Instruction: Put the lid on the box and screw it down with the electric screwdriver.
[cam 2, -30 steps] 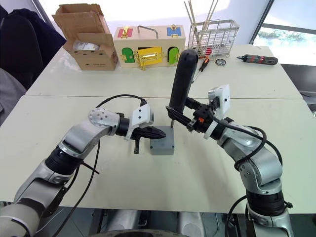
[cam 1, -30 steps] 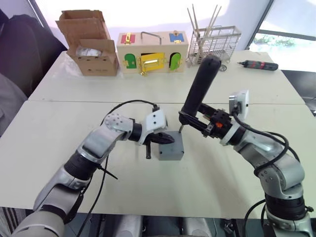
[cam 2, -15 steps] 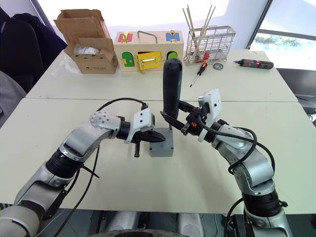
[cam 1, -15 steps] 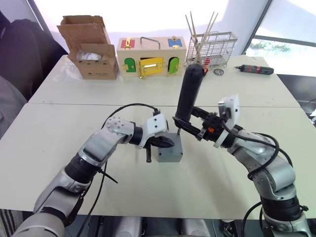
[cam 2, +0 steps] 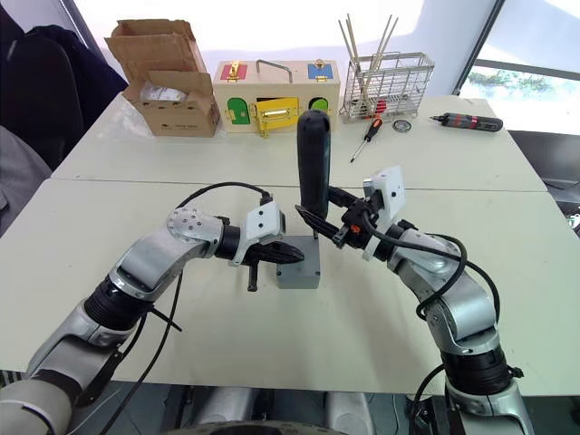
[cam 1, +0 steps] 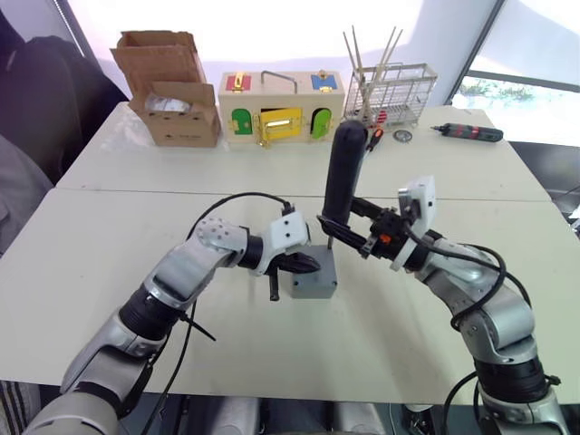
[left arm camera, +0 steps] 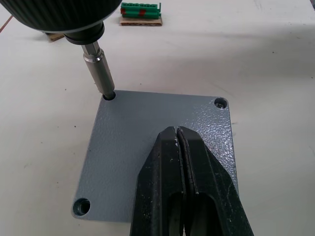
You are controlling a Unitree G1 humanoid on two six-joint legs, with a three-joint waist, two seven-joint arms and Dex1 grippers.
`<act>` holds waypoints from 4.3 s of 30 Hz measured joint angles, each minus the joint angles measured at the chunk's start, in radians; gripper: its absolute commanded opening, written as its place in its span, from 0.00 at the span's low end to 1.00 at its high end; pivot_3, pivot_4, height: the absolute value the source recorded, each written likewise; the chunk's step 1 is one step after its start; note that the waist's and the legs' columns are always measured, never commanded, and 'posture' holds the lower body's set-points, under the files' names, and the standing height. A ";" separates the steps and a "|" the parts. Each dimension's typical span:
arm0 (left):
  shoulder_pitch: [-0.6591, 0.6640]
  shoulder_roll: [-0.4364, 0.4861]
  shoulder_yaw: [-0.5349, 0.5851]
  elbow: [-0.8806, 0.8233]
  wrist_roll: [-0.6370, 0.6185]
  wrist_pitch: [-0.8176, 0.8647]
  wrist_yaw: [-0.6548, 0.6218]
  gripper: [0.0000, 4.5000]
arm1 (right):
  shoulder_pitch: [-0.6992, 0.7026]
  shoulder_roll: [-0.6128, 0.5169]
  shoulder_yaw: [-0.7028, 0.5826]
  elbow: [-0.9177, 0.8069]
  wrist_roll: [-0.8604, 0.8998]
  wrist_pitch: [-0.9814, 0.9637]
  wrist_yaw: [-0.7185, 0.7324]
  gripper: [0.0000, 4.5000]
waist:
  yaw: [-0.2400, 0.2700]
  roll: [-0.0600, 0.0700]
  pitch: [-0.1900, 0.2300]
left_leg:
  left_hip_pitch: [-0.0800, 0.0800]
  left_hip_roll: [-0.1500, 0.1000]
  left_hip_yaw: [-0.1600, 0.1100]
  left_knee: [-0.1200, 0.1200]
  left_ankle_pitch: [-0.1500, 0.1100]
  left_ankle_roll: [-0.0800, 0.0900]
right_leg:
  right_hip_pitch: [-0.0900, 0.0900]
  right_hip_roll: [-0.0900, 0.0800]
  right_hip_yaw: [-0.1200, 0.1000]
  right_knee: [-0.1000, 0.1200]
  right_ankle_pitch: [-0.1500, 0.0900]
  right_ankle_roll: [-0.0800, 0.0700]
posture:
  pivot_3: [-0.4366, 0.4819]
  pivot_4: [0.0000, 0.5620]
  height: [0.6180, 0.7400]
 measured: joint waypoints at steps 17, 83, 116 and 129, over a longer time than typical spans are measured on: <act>0.001 0.004 0.000 -0.001 0.000 -0.001 0.001 0.00 | 0.019 0.055 -0.026 0.025 0.011 -0.015 -0.020 0.42 | 0.000 0.000 0.000 | 0.000 0.000 -0.001 -0.002 0.000 0.000 | 0.006 0.000 0.000 -0.011 0.000 0.000 | 0.48 0.27 0.96; -0.031 -0.034 -0.012 -0.195 -0.104 -0.051 -0.060 0.00 | -0.279 -0.786 0.013 0.782 0.283 0.981 0.096 0.42 | 0.013 0.021 0.028 | -0.022 -0.001 0.006 0.002 0.002 -0.001 | -0.015 -0.003 0.002 -0.012 0.001 0.000 | 0.48 0.27 0.96; 0.091 0.233 0.051 -0.089 0.063 -0.064 -0.003 0.00 | -0.249 -0.647 0.019 0.223 0.164 0.532 0.541 1.00 | 0.014 0.017 0.031 | -0.031 -0.001 0.000 0.007 0.006 -0.009 | -0.021 -0.001 -0.001 -0.009 0.001 0.000 | 0.48 0.27 0.96; 0.061 0.062 0.003 0.040 0.109 -0.074 0.028 0.00 | -0.063 -0.466 0.157 -0.086 0.177 0.537 0.384 1.00 | 0.022 0.014 0.032 | -0.032 -0.002 -0.001 0.018 0.003 -0.006 | -0.023 -0.002 -0.001 0.002 0.001 0.001 | 0.48 0.27 0.96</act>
